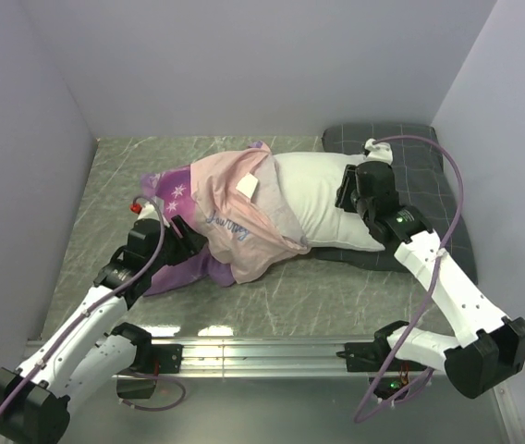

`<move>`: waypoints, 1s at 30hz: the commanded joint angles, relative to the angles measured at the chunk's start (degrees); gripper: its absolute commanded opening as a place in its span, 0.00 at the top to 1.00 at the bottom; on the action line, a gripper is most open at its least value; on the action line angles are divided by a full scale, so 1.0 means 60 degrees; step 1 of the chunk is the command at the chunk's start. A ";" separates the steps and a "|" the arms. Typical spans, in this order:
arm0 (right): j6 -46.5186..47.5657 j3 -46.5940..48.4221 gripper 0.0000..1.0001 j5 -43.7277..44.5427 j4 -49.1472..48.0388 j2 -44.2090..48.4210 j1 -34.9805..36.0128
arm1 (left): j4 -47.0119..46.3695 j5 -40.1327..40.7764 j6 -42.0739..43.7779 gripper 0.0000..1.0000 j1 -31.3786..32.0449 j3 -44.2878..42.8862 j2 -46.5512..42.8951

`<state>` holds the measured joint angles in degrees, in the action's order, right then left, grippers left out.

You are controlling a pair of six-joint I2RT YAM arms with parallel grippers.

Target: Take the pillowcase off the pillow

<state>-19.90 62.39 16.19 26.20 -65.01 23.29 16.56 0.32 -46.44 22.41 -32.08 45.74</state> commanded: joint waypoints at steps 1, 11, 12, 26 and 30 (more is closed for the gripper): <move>0.0196 0.0632 0.54 0.0320 -0.0499 0.0289 0.0438 | -0.0928 0.0035 -0.0258 0.36 0.0189 0.0131 0.0155; 0.0622 0.1087 0.36 0.0686 -0.0118 -0.0399 0.1919 | 0.0067 0.0327 -0.0127 0.42 0.0600 -0.0118 0.0010; 0.0607 0.1013 0.35 0.0657 -0.0132 -0.0487 0.1919 | 0.0140 0.0328 -0.0098 0.38 0.0615 -0.0147 -0.0121; 0.0636 0.0470 0.26 -0.0383 -0.0616 -0.2244 0.1949 | 0.0039 -0.0126 -0.0068 0.31 0.0966 0.0028 0.0477; 0.0548 0.0558 0.42 -0.0325 -0.0601 -0.2494 0.1919 | -0.0137 -0.0082 -0.0098 0.41 0.1156 0.0014 0.0843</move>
<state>-16.16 65.08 15.40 23.33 -78.41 34.74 17.96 1.15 -47.33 28.40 -31.35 49.65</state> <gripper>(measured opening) 0.616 0.639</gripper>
